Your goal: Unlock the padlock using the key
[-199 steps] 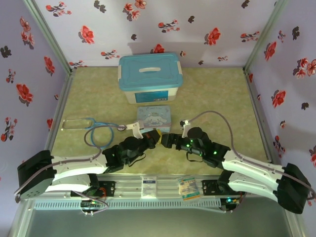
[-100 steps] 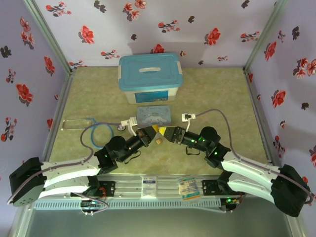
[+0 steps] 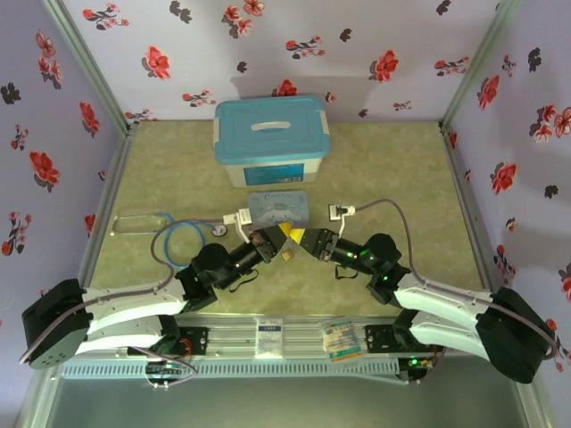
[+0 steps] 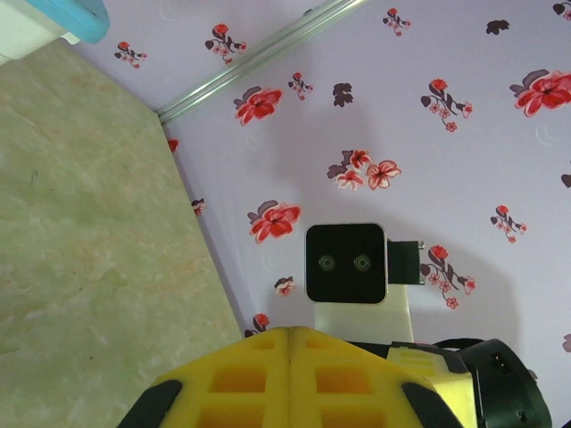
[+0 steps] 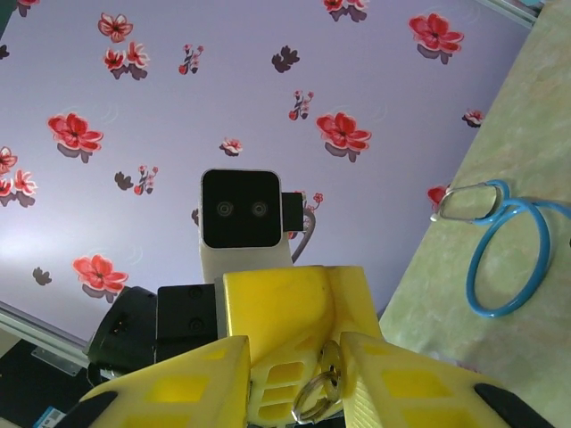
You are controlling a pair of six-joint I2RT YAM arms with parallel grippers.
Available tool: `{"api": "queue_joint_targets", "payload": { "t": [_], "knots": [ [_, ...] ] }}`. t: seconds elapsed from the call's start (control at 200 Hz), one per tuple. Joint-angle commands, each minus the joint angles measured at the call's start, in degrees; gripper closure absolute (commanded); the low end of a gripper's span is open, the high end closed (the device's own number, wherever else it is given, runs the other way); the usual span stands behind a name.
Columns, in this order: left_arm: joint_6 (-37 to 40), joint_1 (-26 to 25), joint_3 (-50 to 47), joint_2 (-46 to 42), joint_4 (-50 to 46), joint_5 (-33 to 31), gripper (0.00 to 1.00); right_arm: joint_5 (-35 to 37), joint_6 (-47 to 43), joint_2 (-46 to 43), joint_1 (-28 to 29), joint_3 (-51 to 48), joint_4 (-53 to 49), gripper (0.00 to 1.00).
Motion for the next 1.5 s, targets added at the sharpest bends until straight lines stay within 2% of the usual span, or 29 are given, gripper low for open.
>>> {"api": "queue_joint_targets", "payload": {
  "t": [0.0, 0.265, 0.42, 0.715, 0.8, 1.25, 1.33, 1.39, 1.495],
  "knots": [
    [-1.9, 0.5, 0.0, 1.5, 6.1, 0.2, 1.00, -1.1, 0.4, -0.4, -0.2, -1.2, 3.9, 0.67],
    [-2.6, 0.7, 0.2, 3.2, 7.1, 0.1, 1.00, -1.2, -0.1, 0.2, -0.3, -1.2, 3.4, 0.69],
    [-2.8, 0.9, 0.1, 3.1, 7.1, 0.0, 1.00, 0.3, -0.6, -0.3, -0.2, -2.3, 3.3, 0.77],
    [-3.4, 0.9, 0.8, 4.8, 6.2, 1.0, 1.00, 0.7, -0.9, -0.5, -0.2, -1.9, 3.5, 0.77],
    [-3.7, 0.8, 1.1, 5.4, 6.0, 0.9, 1.00, 1.4, -1.3, -1.0, -0.3, -2.1, 3.4, 0.81],
    [-5.4, 0.4, 0.0, 7.7, 9.6, 1.4, 1.00, 2.9, -3.4, -5.6, -2.6, -2.2, -3.8, 0.82],
    [-5.9, 0.4, 0.0, 8.4, 9.9, 1.6, 1.00, 2.1, -3.5, -5.3, -2.6, -1.8, -4.0, 0.85],
    [-6.3, 0.4, 0.0, 8.9, 10.2, 1.6, 1.00, 1.9, -3.1, -4.4, -2.6, -1.9, -3.0, 0.92],
    [-6.1, 0.4, 0.1, 9.5, 11.1, 2.1, 1.00, 1.8, -2.6, -3.3, -2.6, -2.1, -1.5, 0.89]
  ]
}}
